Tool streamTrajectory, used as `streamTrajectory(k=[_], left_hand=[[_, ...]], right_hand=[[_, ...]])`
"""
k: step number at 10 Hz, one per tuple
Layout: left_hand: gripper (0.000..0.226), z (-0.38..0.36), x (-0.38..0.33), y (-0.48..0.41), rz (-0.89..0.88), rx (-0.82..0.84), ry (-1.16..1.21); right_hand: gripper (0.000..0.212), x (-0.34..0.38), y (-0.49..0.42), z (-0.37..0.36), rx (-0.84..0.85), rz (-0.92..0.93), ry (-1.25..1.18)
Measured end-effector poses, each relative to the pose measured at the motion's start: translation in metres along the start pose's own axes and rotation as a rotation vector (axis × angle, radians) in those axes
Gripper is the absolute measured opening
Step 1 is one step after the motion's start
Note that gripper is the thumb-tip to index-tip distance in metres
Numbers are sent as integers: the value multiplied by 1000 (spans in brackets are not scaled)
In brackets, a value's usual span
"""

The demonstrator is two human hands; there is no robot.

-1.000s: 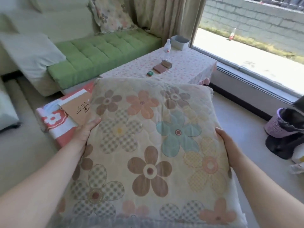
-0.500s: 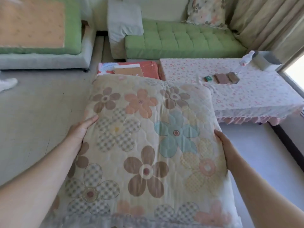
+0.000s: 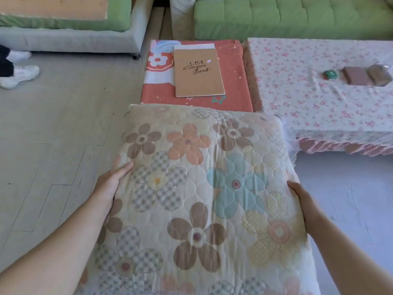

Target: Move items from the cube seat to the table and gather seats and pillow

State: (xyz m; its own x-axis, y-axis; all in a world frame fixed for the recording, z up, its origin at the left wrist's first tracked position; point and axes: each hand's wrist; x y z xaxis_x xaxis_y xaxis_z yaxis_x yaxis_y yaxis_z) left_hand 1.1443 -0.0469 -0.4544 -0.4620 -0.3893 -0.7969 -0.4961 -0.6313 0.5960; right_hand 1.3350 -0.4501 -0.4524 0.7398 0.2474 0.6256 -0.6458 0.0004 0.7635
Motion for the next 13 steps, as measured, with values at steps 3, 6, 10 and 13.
streamTrajectory(k=[3, 6, 10, 13], left_hand=[[44, -14, 95, -101, 29, -22, 42], [52, -12, 184, -195, 119, -33, 38], [64, 2, 247, -231, 186, -189, -56], [62, -15, 231, -197, 203, -243, -300]], right_hand=[[27, -40, -85, -49, -17, 50, 3], [40, -106, -200, -93, -37, 23, -5], [32, -153, -249, -118, -56, 12, 88], [50, -150, -212, -126, -78, 83, 369]])
Point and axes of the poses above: each hand's wrist, its own y-axis away from the middle knuckle, its own z-axis out of the back of the hand, x = y × z, and after that the axes turned 5 degrees about -y, right-handed
